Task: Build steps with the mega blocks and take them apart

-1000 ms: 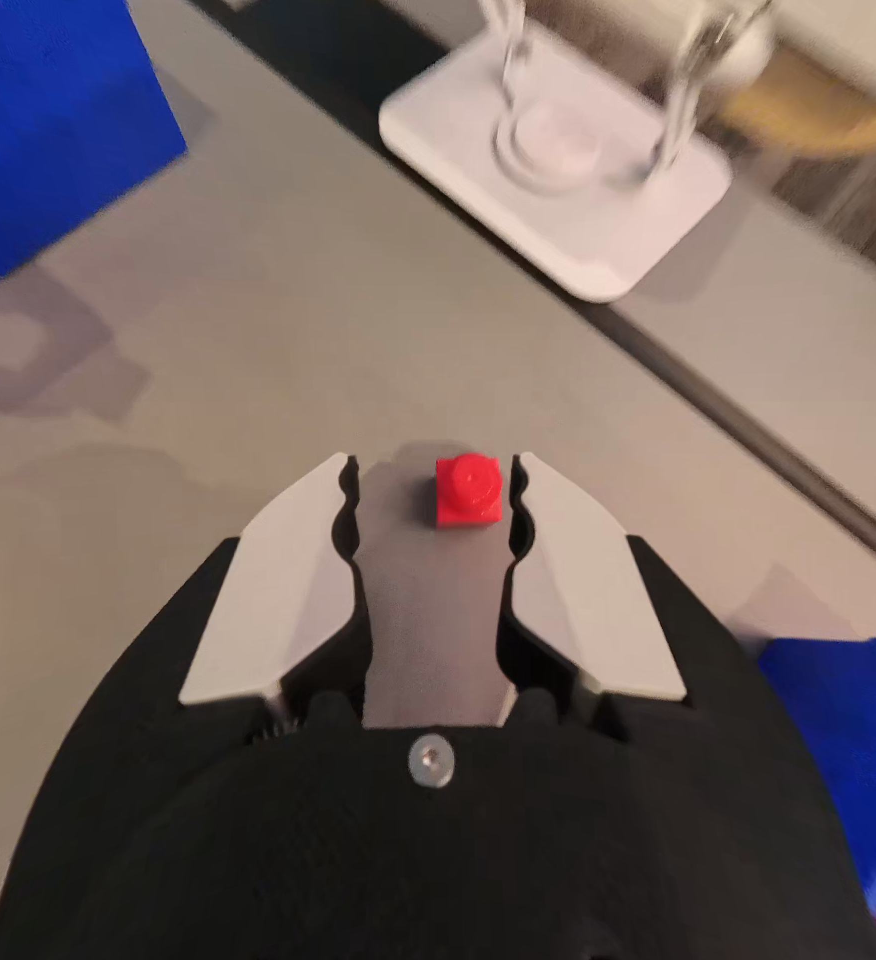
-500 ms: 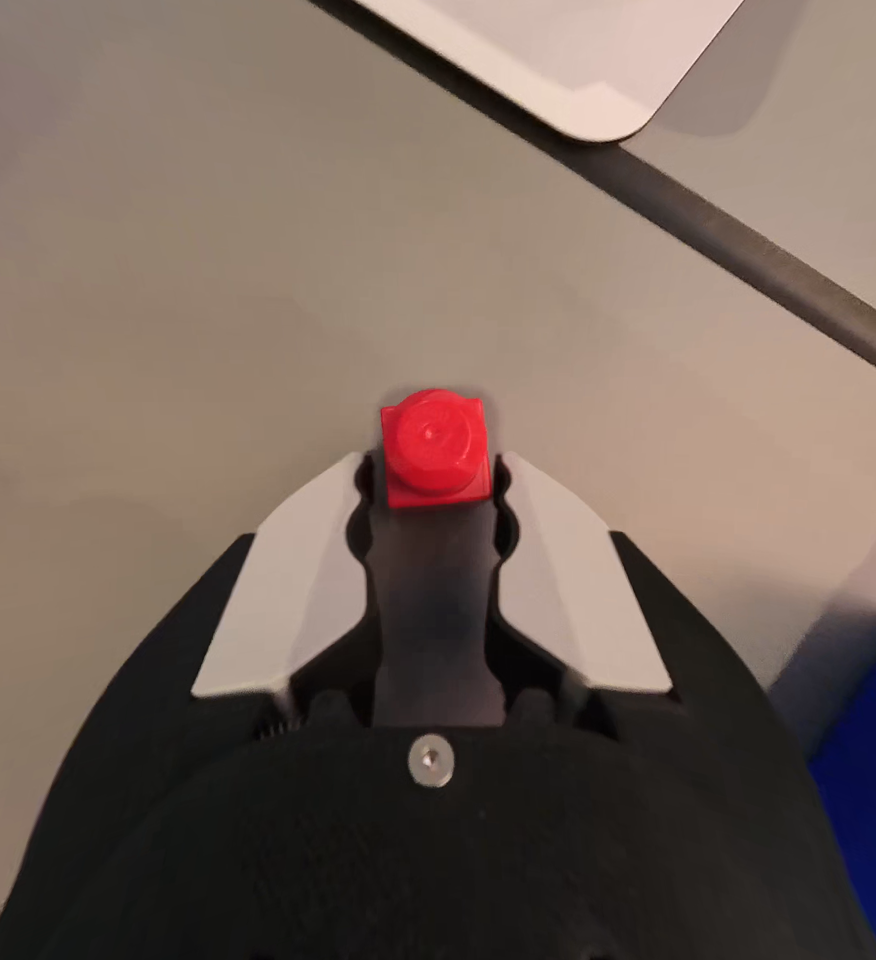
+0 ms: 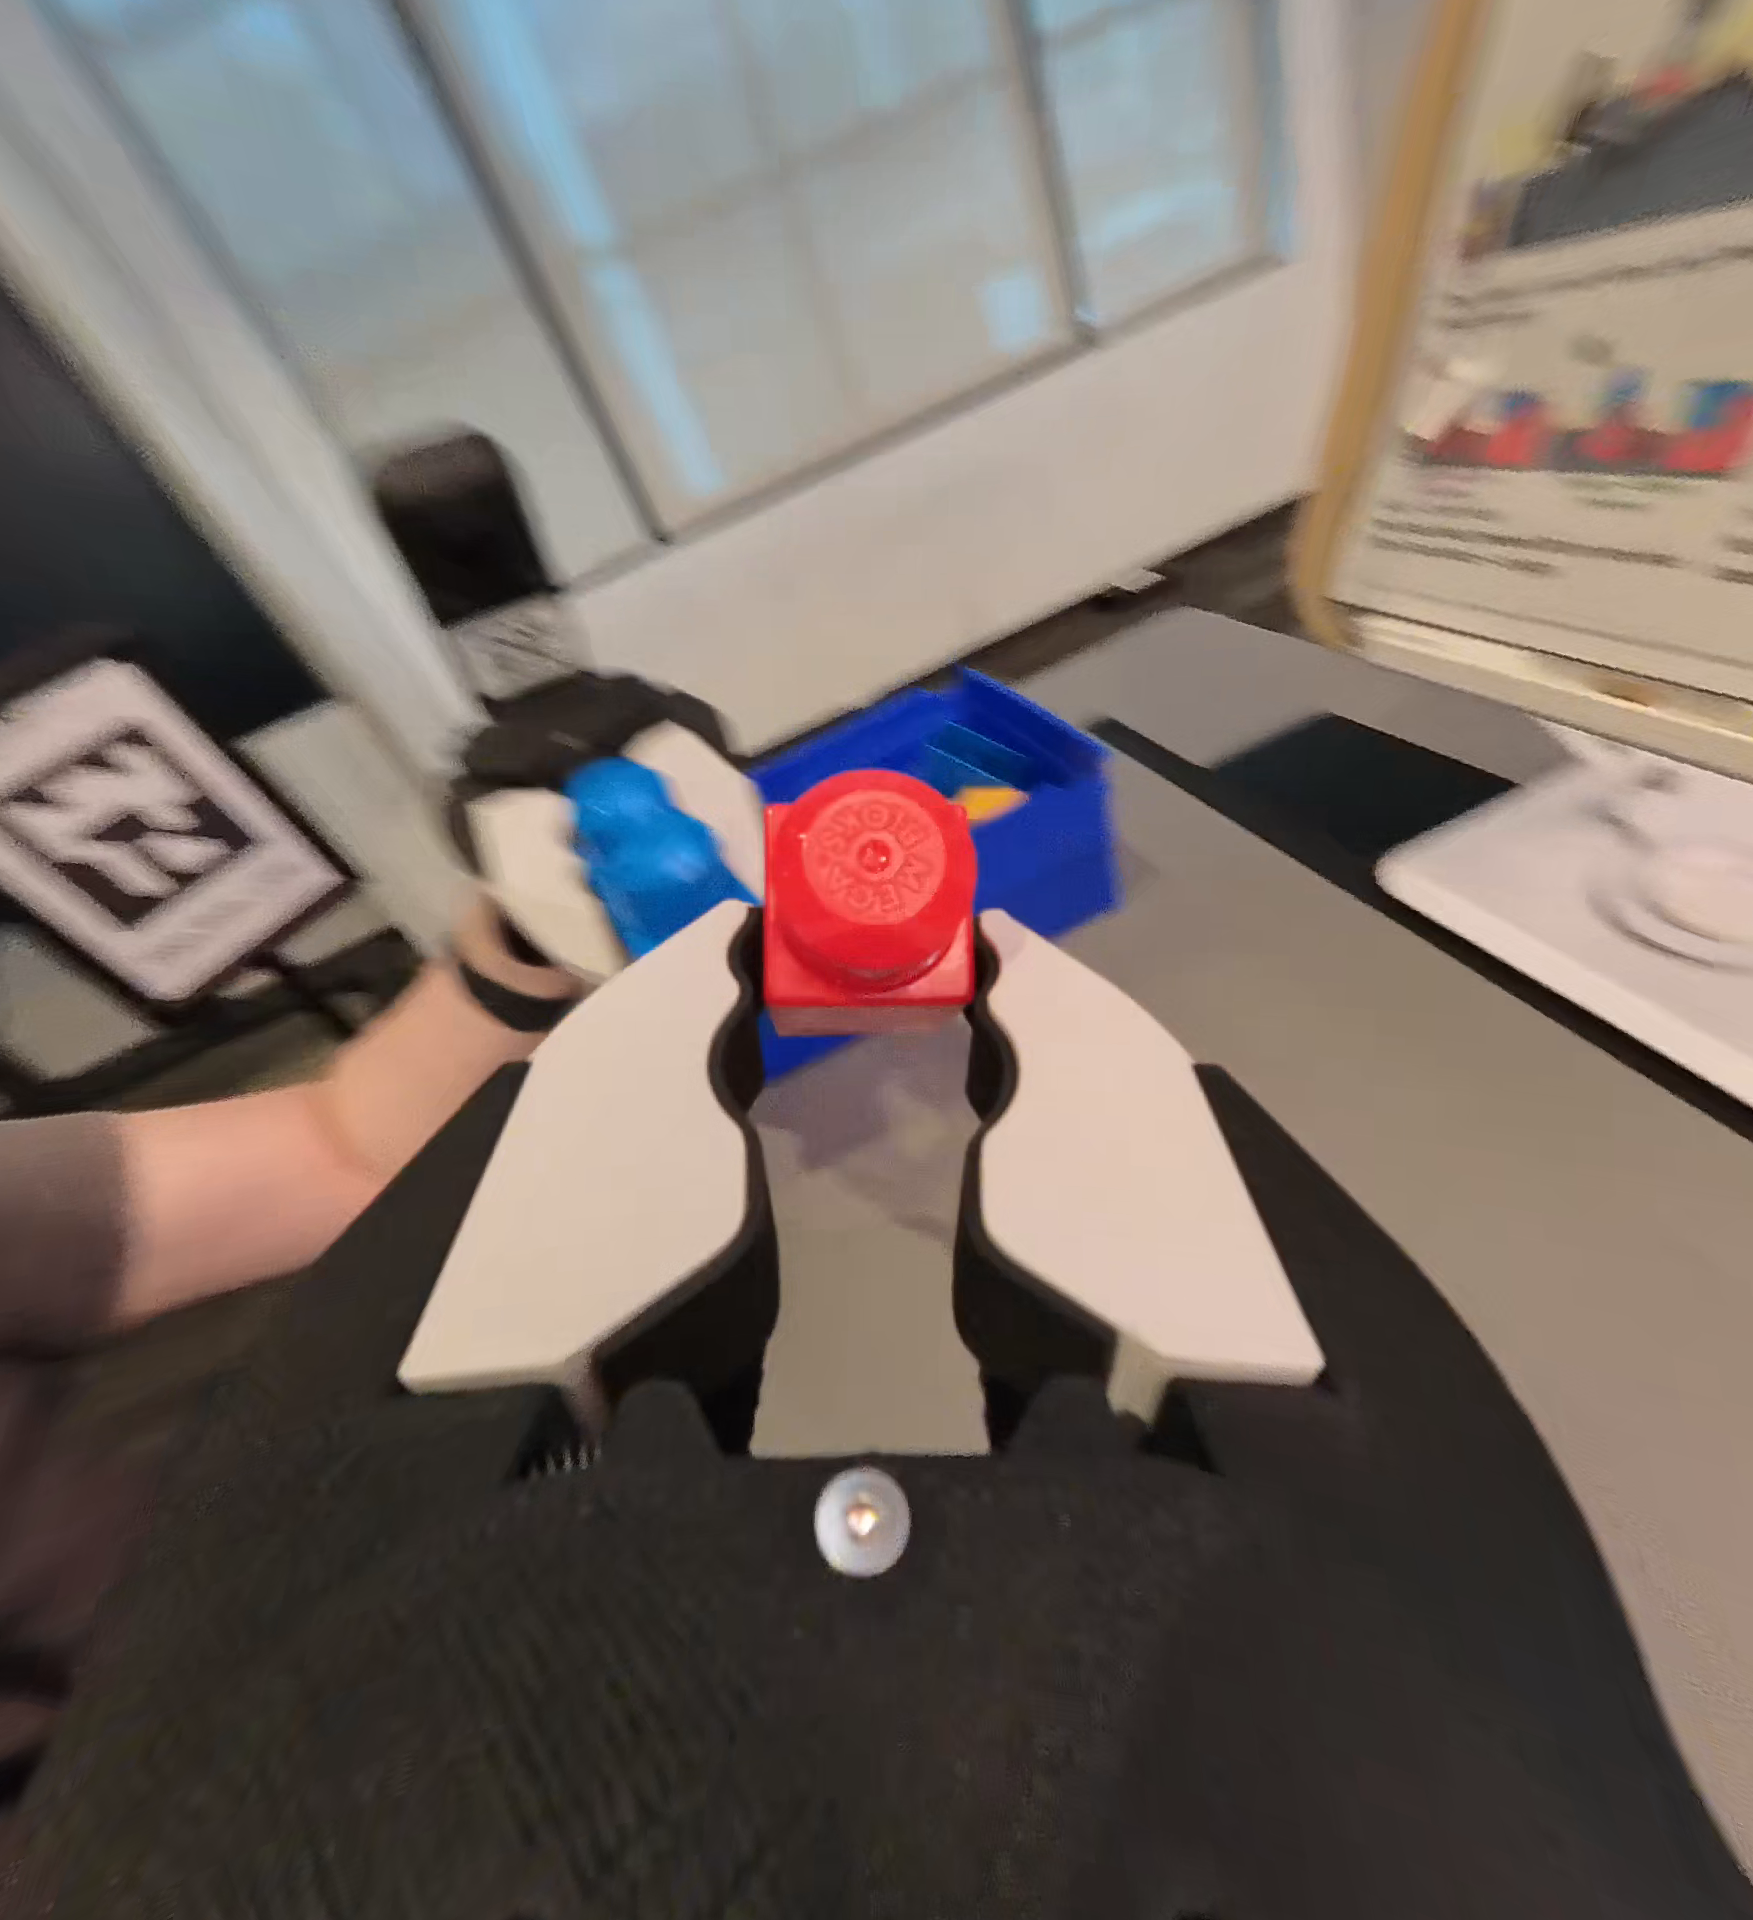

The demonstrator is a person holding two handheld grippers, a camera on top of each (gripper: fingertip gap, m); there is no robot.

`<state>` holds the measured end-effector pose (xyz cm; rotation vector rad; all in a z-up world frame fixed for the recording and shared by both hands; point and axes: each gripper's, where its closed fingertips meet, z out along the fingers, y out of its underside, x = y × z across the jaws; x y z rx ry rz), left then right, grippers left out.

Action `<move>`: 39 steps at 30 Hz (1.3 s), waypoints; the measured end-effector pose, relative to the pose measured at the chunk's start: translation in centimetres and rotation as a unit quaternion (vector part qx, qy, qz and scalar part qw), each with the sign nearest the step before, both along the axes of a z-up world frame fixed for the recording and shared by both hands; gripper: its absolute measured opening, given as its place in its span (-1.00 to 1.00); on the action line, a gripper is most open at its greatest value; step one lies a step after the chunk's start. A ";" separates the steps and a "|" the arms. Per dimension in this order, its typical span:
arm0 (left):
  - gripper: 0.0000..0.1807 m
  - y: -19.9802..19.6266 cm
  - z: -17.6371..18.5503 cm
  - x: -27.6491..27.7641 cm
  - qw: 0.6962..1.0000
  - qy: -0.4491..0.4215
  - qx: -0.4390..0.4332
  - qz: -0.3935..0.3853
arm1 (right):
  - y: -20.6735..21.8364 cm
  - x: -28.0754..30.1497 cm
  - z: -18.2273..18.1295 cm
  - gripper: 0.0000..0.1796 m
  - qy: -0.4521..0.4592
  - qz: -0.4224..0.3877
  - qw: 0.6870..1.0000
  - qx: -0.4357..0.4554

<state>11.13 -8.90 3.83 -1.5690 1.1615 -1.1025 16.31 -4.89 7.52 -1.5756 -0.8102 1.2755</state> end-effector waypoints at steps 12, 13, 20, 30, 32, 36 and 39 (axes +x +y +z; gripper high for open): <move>-0.61 -2.7 -2.9 2.9 0.993 0.037 -0.074 -0.085 | -4.9 -1.7 -3.2 -0.59 -0.140 0.157 0.978 0.000; -0.61 -2.9 -3.0 3.0 0.992 0.040 -0.078 -0.090 | -5.2 -1.6 -3.4 -0.59 -0.147 0.164 0.976 -0.005; -0.61 -3.5 -3.2 3.3 0.988 0.038 -0.108 -0.107 | -5.9 -1.4 -3.8 -0.59 -0.166 0.177 0.970 -0.008; -0.61 -3.7 -2.2 3.4 0.983 -0.007 -0.136 -0.124 | -5.9 -1.7 -3.0 -0.59 -0.140 0.171 0.975 -0.004; -0.61 -3.7 -2.3 3.3 0.983 -0.002 -0.135 -0.124 | -6.0 -1.7 -3.1 -0.59 -0.144 0.172 0.975 -0.003; -0.61 -3.6 -2.1 3.4 0.984 -0.002 -0.135 -0.114 | -5.9 -1.7 -3.0 -0.59 -0.139 0.164 0.977 -0.016; -0.61 -3.6 -2.0 3.4 0.986 0.004 -0.128 -0.108 | -6.0 -1.6 -2.9 -0.59 -0.141 0.160 0.977 -0.018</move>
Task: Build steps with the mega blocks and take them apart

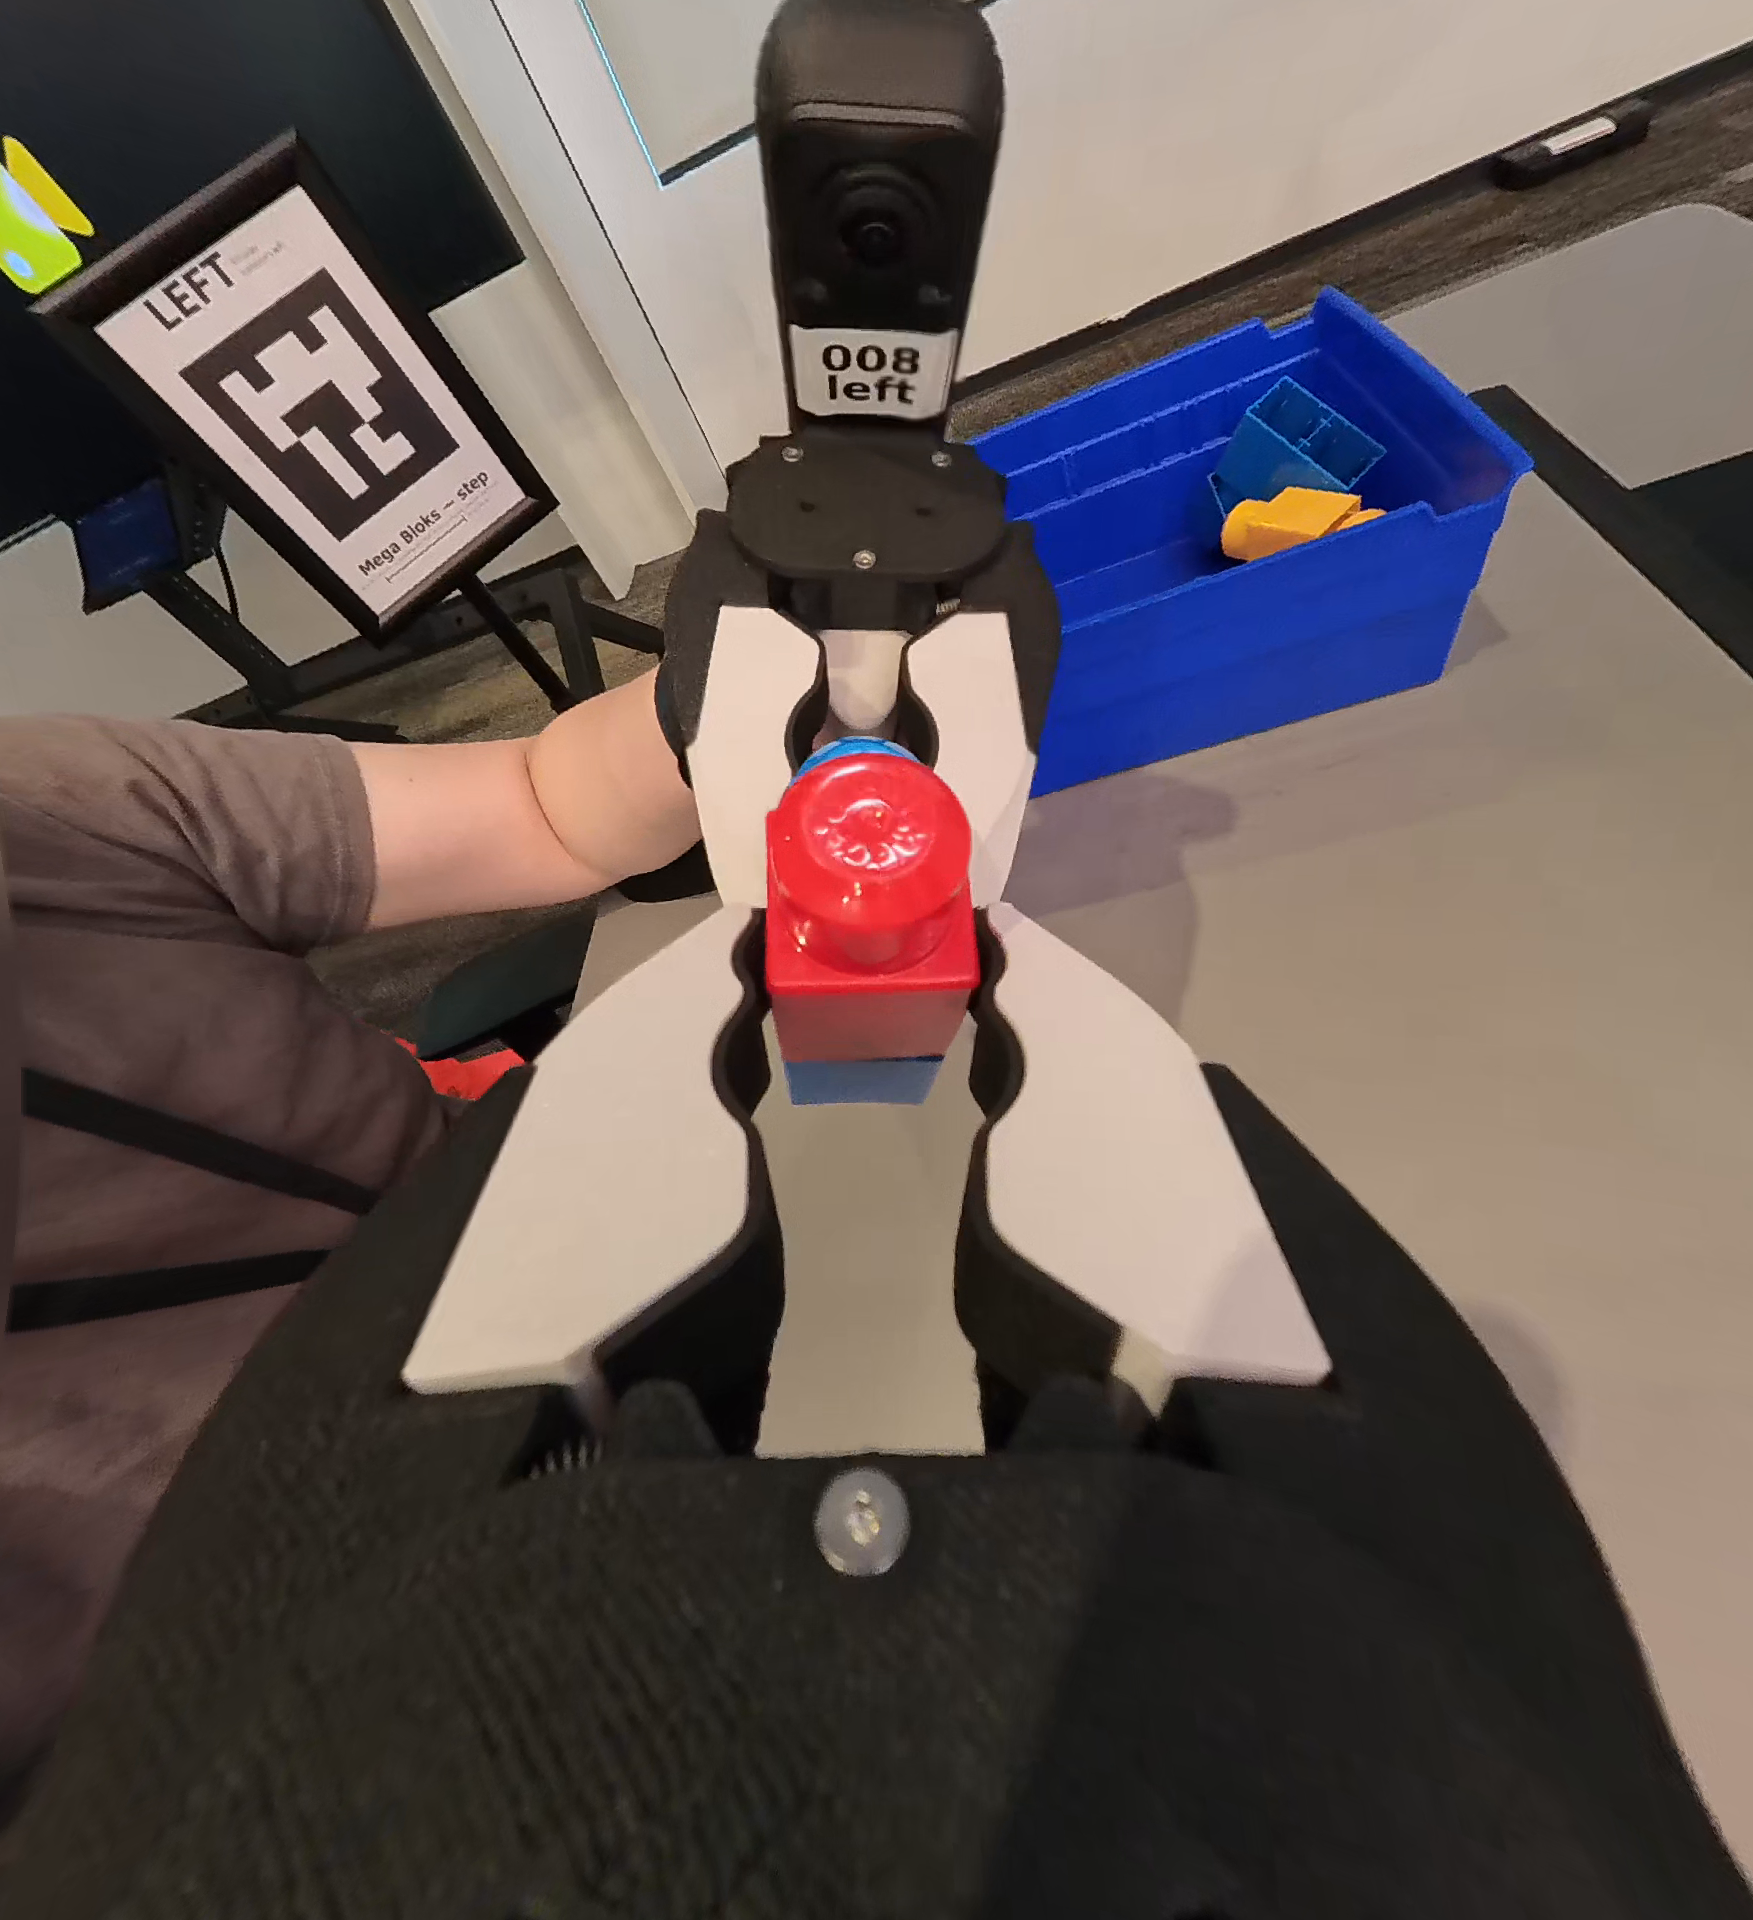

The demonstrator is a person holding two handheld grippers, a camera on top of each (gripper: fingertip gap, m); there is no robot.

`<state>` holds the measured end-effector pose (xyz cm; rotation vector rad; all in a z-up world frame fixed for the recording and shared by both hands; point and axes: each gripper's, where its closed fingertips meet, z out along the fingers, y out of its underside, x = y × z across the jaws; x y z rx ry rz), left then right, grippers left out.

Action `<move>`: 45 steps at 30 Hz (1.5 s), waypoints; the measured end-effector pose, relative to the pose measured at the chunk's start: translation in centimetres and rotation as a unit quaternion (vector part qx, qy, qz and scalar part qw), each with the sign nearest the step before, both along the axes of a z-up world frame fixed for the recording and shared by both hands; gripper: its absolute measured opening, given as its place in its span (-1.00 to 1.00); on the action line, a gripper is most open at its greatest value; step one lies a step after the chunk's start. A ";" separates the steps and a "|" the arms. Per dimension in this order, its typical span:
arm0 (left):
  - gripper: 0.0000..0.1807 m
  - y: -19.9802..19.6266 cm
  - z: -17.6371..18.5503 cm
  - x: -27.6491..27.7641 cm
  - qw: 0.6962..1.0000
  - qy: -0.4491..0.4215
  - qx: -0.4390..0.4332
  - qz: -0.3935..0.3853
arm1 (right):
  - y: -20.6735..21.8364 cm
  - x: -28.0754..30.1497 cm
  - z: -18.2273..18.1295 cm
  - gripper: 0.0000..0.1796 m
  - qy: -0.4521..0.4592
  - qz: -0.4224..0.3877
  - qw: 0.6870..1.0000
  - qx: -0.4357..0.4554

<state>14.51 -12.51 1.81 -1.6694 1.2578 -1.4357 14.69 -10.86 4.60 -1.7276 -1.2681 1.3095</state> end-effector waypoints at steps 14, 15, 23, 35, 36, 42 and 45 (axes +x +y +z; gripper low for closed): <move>-0.61 0.1 -0.1 -0.3 1.000 0.012 0.006 0.006 | 0.1 -0.2 -0.2 -0.59 -0.001 -0.004 1.000 0.010; -0.61 0.0 -0.1 -0.3 1.000 0.010 0.005 0.004 | 0.1 -0.2 -0.2 -0.59 -0.002 -0.003 1.000 0.013; -0.61 -0.4 -0.2 0.0 1.000 0.020 0.017 0.001 | -0.6 -0.1 -0.6 -0.59 -0.029 0.013 0.999 0.031; -0.61 -0.2 -0.7 0.1 0.999 0.031 0.015 0.006 | -0.5 0.0 -1.3 -0.59 -0.044 0.008 0.999 0.022; -0.61 -0.3 -0.8 0.1 0.999 0.033 0.015 0.004 | -0.5 0.0 -1.3 -0.59 -0.045 0.009 0.999 0.023; -0.61 -0.3 -0.9 -0.1 0.999 0.031 0.010 -0.006 | -0.5 -0.2 -1.5 -0.59 -0.049 0.009 0.999 0.017; -0.61 -0.7 -0.6 0.2 0.999 0.022 0.021 -0.016 | -0.9 0.2 -1.4 -0.59 -0.072 0.014 0.997 0.031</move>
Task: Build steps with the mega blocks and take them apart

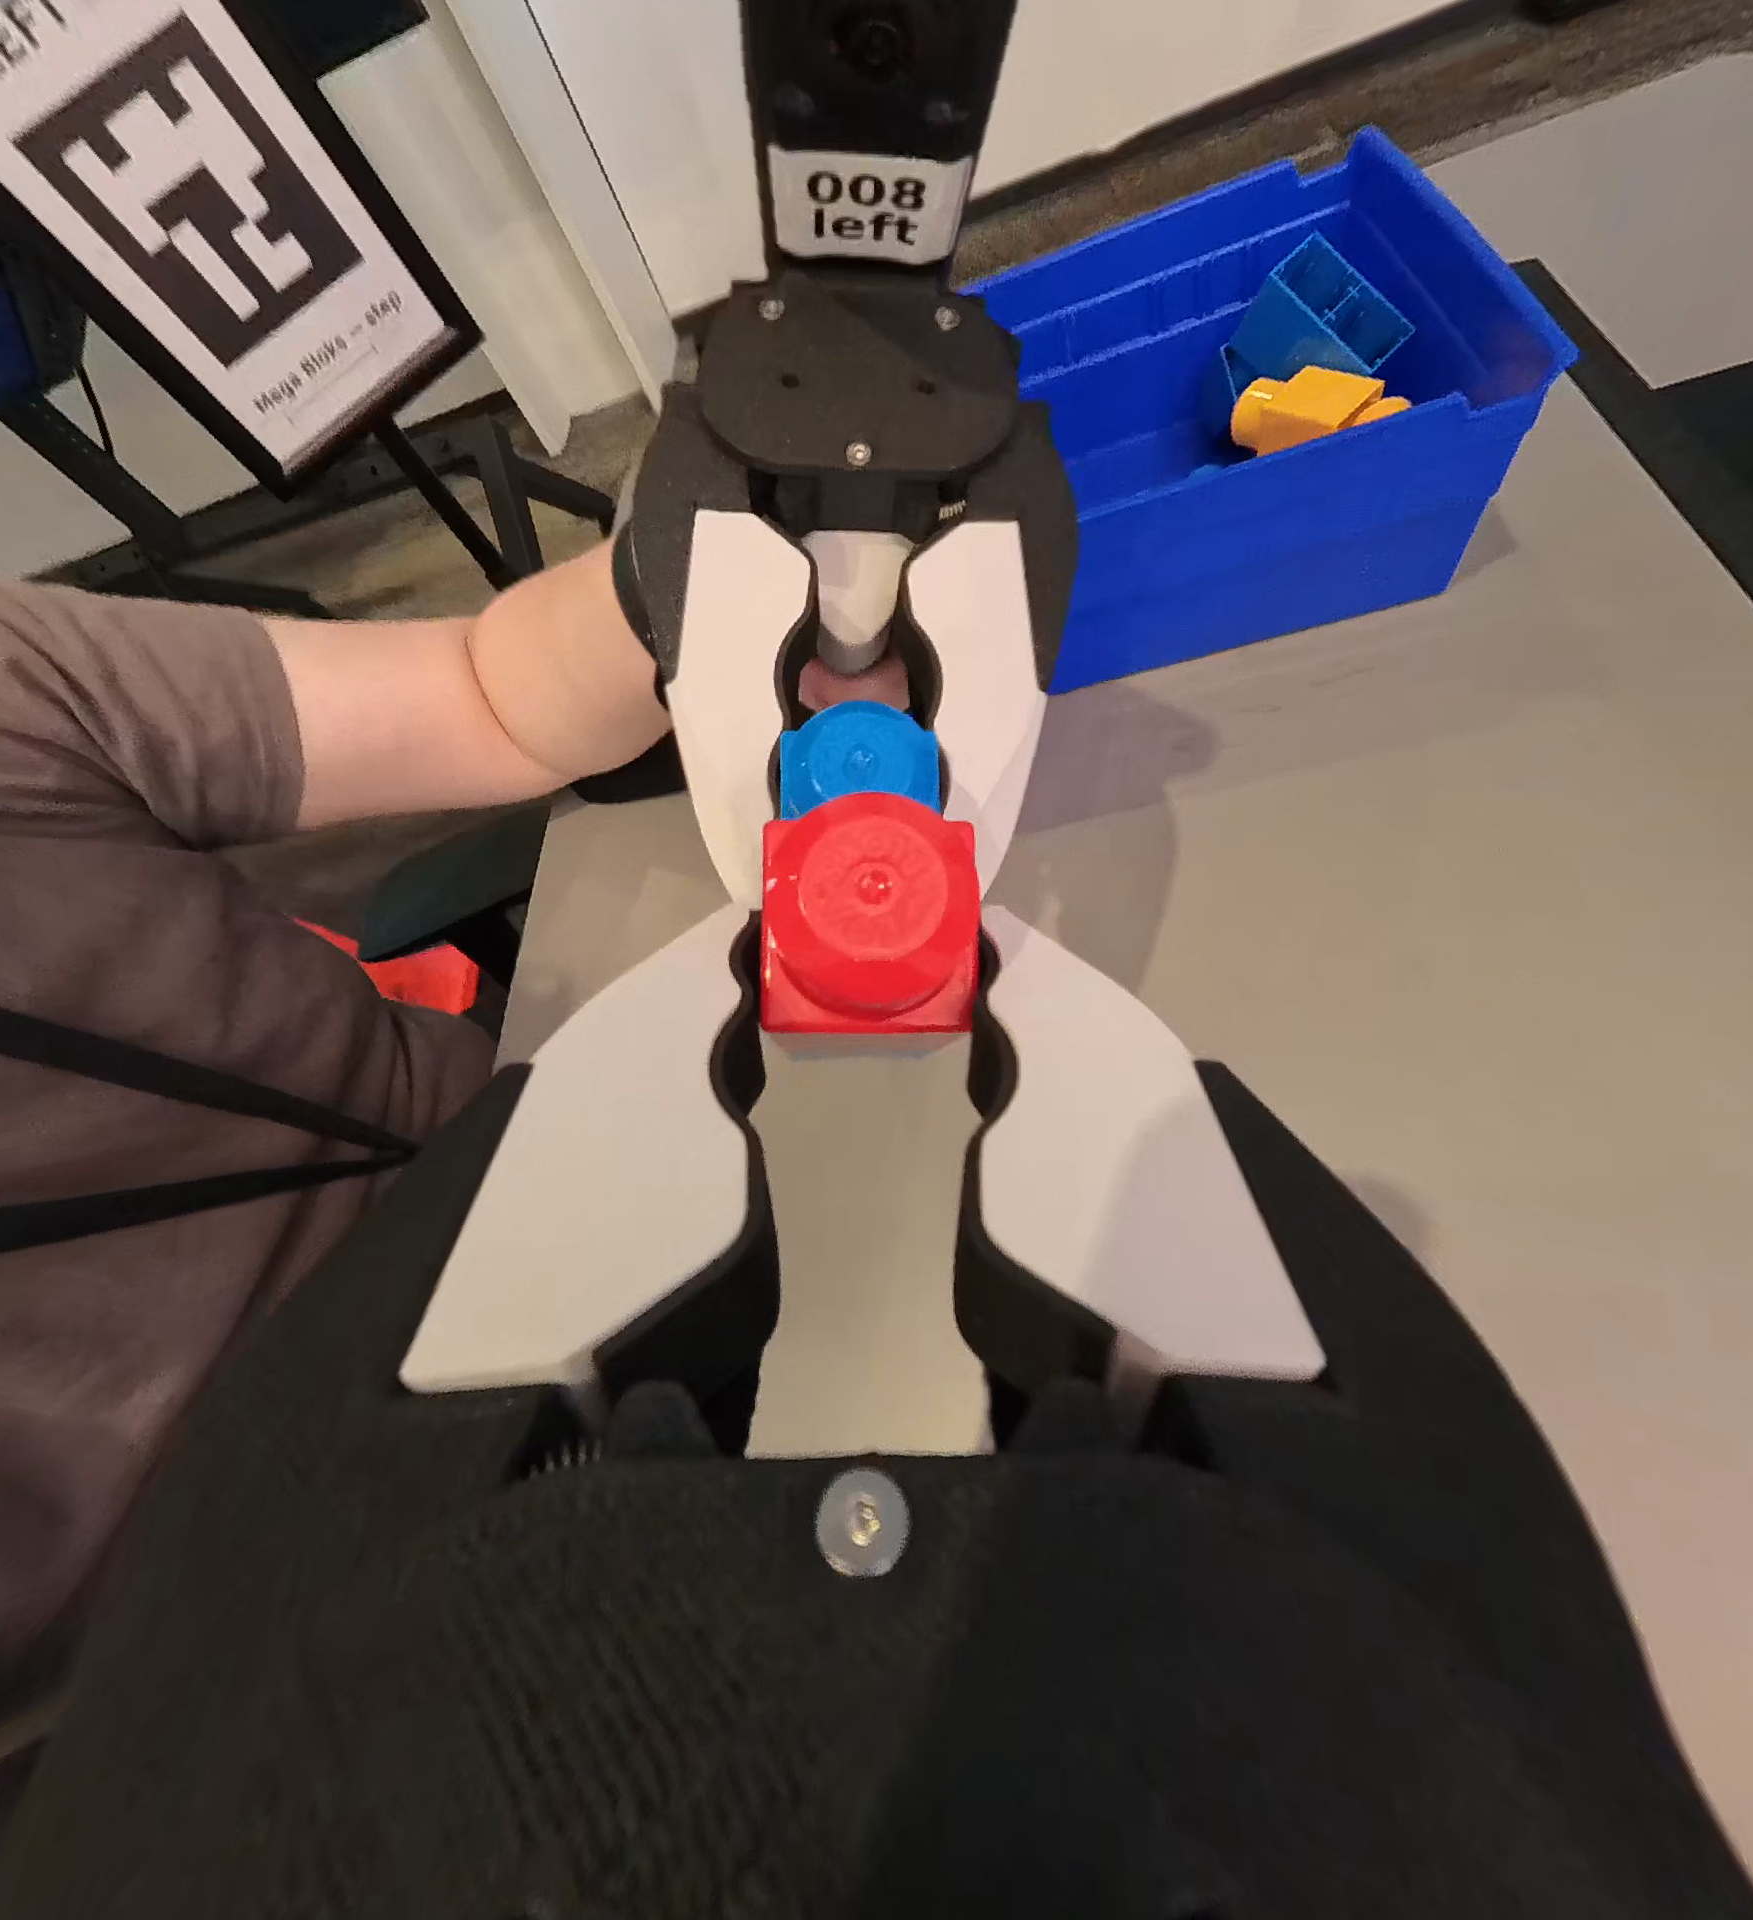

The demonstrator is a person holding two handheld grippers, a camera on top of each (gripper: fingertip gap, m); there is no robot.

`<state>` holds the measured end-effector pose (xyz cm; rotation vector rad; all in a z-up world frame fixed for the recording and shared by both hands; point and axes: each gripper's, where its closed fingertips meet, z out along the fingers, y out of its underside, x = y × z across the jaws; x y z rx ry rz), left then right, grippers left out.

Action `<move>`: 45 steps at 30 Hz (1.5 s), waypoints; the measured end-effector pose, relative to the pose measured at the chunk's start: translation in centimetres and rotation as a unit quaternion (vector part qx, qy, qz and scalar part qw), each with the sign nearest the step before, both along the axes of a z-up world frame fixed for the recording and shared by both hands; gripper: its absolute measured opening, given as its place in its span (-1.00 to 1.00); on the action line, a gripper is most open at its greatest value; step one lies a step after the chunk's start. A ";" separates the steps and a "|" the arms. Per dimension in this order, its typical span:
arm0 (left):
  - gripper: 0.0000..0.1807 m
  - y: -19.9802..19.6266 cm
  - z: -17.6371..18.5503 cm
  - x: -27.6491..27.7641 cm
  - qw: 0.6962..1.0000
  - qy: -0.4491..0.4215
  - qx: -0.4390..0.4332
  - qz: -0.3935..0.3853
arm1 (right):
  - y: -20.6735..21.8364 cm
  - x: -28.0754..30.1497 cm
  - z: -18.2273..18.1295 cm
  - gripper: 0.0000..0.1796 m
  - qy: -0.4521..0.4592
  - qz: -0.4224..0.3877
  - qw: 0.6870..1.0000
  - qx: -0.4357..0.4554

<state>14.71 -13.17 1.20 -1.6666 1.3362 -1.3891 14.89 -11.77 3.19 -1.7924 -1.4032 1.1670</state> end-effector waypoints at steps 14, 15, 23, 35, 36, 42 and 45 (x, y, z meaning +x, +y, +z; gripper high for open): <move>-0.60 -0.3 -0.7 -0.1 0.998 0.032 0.058 0.000 | -0.6 1.2 0.6 -0.59 -0.010 0.013 0.999 0.037; -0.60 -0.3 -0.9 -0.1 0.997 0.037 0.063 -0.002 | -0.6 1.2 0.3 -0.60 -0.023 0.017 0.999 0.046; -0.15 0.6 -0.4 -0.8 0.997 0.043 0.060 0.030 | 0.5 5.4 2.8 -0.60 -0.055 -0.044 0.990 0.123; -0.25 1.0 -1.8 -1.8 0.996 0.075 0.038 0.025 | 5.3 32.3 -2.3 -0.60 -0.180 -0.326 0.924 0.083; -0.25 0.9 -2.0 -1.7 0.996 0.079 0.039 0.022 | 5.7 32.7 -3.6 -0.60 -0.202 -0.325 0.921 0.070; -0.27 0.4 -2.2 -1.6 0.996 0.086 0.038 0.012 | 7.6 32.9 -9.4 -0.59 -0.326 -0.267 0.904 0.067; -0.28 0.3 -2.2 -1.6 0.996 0.086 0.036 0.009 | 8.3 33.4 -10.7 -0.58 -0.354 -0.255 0.897 0.080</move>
